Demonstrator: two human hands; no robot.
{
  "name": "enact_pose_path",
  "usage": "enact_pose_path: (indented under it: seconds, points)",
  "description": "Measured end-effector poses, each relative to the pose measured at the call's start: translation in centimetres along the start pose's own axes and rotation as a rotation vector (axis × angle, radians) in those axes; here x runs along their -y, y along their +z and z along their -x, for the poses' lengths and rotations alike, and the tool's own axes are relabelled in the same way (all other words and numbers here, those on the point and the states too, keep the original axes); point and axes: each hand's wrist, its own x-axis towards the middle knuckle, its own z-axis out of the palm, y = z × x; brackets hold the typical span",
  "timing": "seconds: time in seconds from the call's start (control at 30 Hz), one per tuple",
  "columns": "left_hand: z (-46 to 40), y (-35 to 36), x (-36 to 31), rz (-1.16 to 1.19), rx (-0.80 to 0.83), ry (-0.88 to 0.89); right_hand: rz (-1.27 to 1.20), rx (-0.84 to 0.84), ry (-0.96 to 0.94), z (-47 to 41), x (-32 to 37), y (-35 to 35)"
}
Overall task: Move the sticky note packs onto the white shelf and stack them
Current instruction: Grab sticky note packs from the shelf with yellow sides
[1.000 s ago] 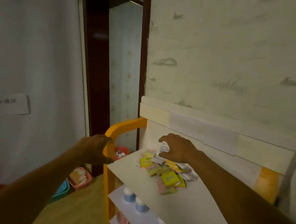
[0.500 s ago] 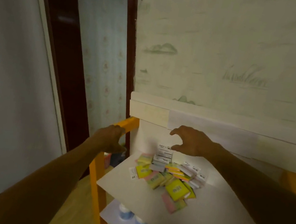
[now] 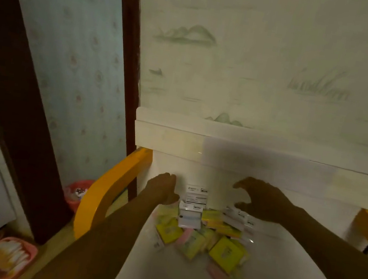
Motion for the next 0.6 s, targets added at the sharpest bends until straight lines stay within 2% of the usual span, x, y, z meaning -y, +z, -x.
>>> enact_pose_path:
  seconds: [0.2,0.37,0.4,0.47,0.53,0.6]
  points:
    - [-5.6,5.7,0.9,0.114,0.038,-0.020,-0.007,0.063,0.098,-0.8,-1.3,2.2]
    - [-14.8,14.8,4.1,0.238,0.090,-0.094,-0.002,0.071,0.172,-0.6,-2.6,3.5]
    - [-14.5,14.7,3.8,0.249,0.127,-0.122,0.004,0.074,0.182,-0.5,-2.8,3.8]
    - [-11.5,12.1,2.5,0.280,0.101,-0.127,0.019,0.085,0.199,-0.3,-3.2,4.2]
    - [-10.8,12.1,2.1,0.314,0.089,-0.167,0.025,0.100,0.216,0.0,-3.5,4.5]
    - [-10.5,12.7,2.1,0.319,0.143,-0.194,0.028,0.116,0.232,0.2,-3.8,4.8]
